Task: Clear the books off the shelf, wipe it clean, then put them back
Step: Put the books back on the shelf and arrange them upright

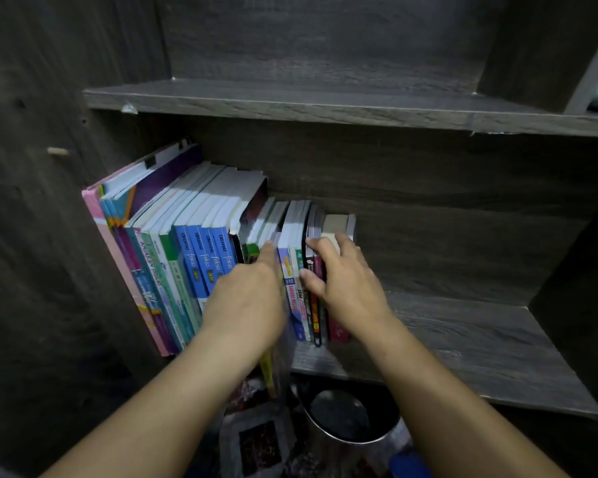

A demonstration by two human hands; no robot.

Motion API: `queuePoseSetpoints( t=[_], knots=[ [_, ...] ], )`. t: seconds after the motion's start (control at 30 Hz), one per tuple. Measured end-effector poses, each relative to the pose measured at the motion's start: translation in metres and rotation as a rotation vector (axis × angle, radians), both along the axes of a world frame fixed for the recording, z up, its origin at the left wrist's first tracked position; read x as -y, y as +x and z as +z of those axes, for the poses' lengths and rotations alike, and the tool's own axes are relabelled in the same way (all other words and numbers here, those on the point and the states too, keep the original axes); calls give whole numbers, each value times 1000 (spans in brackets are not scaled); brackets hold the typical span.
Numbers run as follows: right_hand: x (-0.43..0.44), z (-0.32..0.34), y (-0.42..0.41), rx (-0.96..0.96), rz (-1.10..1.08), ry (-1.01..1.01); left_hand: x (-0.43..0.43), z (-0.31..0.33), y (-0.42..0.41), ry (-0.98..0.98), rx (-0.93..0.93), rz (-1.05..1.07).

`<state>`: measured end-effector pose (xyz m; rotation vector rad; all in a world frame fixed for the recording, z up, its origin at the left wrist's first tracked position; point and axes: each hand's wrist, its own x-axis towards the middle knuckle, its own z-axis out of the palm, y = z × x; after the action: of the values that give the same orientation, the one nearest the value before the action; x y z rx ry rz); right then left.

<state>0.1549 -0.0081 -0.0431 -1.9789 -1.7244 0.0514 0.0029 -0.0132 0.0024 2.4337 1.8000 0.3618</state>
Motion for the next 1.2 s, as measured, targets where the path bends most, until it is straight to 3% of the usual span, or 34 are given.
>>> queuePoseSetpoints(
  t=[0.27, 0.43, 0.73, 0.9, 1.1, 1.2],
  knots=[
    [9, -1, 12, -30, -90, 78, 28, 47, -39, -52, -173, -167],
    [16, -1, 20, -21, -72, 94, 39, 52, -36, -59, -115, -267],
    [20, 0, 29, -61, 12, 94, 14, 36, 13, 225, -26, 15],
    [22, 4, 33, -96, 58, 78, -7, -18, 40, 213, 6, -63],
    [30, 10, 45, -203, 151, -62, -15, -13, 15, 231, -260, -252],
    [35, 9, 49, -283, 176, -134, -22, -24, 9, 366, -252, -261]
  ],
)
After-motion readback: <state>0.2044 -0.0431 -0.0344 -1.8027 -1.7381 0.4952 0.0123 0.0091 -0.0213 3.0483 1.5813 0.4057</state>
